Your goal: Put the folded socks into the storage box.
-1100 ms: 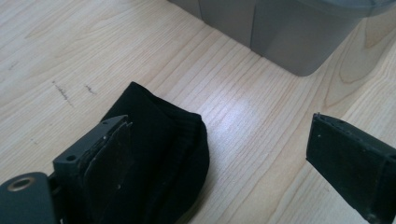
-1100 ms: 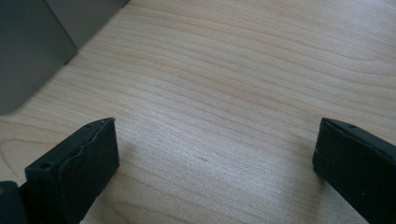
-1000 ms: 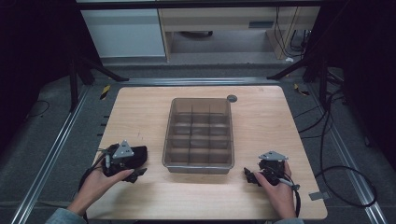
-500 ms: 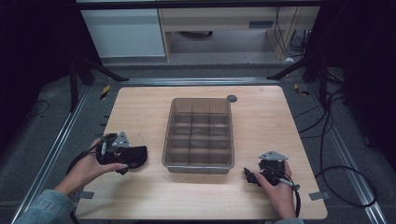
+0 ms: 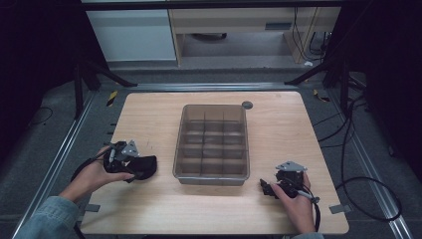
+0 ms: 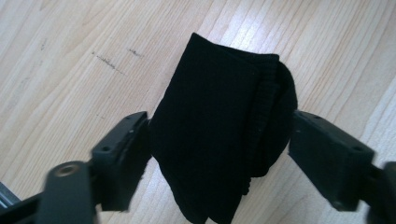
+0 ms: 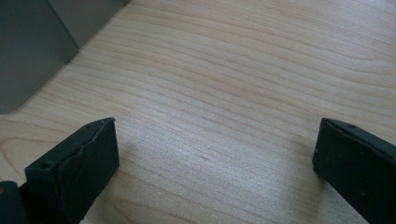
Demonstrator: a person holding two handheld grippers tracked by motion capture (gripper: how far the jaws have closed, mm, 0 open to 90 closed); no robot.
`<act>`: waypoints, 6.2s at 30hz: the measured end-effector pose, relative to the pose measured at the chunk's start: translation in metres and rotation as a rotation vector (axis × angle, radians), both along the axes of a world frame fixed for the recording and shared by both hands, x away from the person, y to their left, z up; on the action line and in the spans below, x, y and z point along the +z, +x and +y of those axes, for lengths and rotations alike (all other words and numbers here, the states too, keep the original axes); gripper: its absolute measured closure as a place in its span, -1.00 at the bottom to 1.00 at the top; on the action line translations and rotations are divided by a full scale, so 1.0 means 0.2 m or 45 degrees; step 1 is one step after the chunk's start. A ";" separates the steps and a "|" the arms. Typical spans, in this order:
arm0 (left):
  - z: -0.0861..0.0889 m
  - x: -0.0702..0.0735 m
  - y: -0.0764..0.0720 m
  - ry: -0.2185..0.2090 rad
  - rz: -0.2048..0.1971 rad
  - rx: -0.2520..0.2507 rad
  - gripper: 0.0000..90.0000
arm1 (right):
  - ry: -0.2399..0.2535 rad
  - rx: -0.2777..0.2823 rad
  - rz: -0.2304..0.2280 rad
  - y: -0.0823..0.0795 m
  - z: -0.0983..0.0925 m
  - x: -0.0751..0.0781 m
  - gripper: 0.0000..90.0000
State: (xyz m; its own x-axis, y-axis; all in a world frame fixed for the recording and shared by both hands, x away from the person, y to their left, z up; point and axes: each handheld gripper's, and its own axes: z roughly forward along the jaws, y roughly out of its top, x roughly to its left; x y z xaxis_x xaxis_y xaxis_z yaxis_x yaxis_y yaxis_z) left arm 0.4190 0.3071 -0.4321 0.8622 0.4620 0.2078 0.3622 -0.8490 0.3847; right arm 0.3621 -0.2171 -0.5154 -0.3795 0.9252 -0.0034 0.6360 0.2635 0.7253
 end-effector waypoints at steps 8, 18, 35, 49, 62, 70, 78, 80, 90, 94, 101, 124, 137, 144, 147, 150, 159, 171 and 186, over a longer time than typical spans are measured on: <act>-0.04 -0.05 0.01 0.041 0.035 -0.074 -0.31 | -0.002 0.000 0.000 0.00 0.00 0.00 -0.99; -0.07 -0.15 0.04 0.053 0.085 -0.084 -0.54 | 0.000 0.001 0.000 0.00 0.00 0.00 -0.99; -0.05 -0.14 0.11 0.057 0.085 -0.084 0.10 | 0.000 0.004 0.000 0.00 0.00 0.00 -0.99; -0.01 -0.06 0.14 -0.001 0.191 -0.093 0.44 | -0.002 0.006 -0.001 0.00 0.00 0.00 -0.99; -0.04 0.06 0.10 -0.004 0.168 -0.116 0.44 | -0.001 0.005 -0.001 0.00 0.00 0.00 -0.99; -0.12 0.17 0.07 0.020 0.148 -0.164 0.44 | -0.001 0.005 -0.001 0.00 0.00 0.00 -0.99; -0.19 0.30 0.02 0.073 0.121 -0.219 0.44 | -0.002 0.005 -0.001 0.00 0.00 0.00 -0.99; -0.21 0.34 0.01 0.078 0.111 -0.224 0.44 | -0.002 0.005 -0.001 0.00 0.00 0.00 -0.99; -0.25 0.47 0.05 0.086 0.086 -0.254 0.44 | -0.001 -0.002 0.000 0.00 0.00 0.00 -0.99; -0.27 0.51 0.06 0.078 0.074 -0.256 0.44 | -0.001 -0.002 0.000 0.00 0.00 0.00 -0.99; -0.33 0.54 0.09 0.097 0.083 -0.258 0.44 | 0.000 -0.010 -0.002 0.00 0.01 0.00 -0.99; -0.62 0.60 0.19 0.130 0.086 -0.345 0.44 | 0.003 -0.044 0.001 0.02 -0.01 0.00 -0.99; -0.72 0.55 0.17 0.160 0.110 -0.393 0.43 | -0.004 -0.043 -0.003 0.02 -0.01 0.00 -0.98; -0.80 0.49 0.12 0.172 0.133 -0.445 0.43 | -0.004 -0.044 -0.003 0.02 -0.01 0.00 -0.98; -0.84 0.43 0.11 0.176 0.156 -0.459 0.43 | 0.002 -0.063 0.004 0.02 0.00 0.00 -0.99; -0.86 0.38 0.09 0.186 0.171 -0.467 0.43 | 0.009 -0.087 0.002 0.03 0.02 0.00 -0.99; -0.94 0.30 0.06 0.208 0.204 -0.495 0.43 | 0.009 -0.079 0.002 0.03 0.02 0.00 -0.99; -0.95 0.22 0.05 0.248 0.267 -0.471 0.43 | 0.006 -0.078 0.000 0.03 0.02 0.00 -0.99; -0.93 0.21 0.10 0.180 0.354 -0.468 0.37 | 0.005 -0.078 0.000 0.03 0.02 0.00 -0.98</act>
State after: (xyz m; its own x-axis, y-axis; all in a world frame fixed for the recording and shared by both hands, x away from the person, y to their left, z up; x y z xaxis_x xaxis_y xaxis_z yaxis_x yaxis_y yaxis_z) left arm 0.4386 0.1219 -0.3901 0.9949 0.1002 -0.0149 0.1012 -0.9771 0.1873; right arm 0.3687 -0.2127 -0.5152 -0.3222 0.9467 0.0002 0.6508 0.2214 0.7263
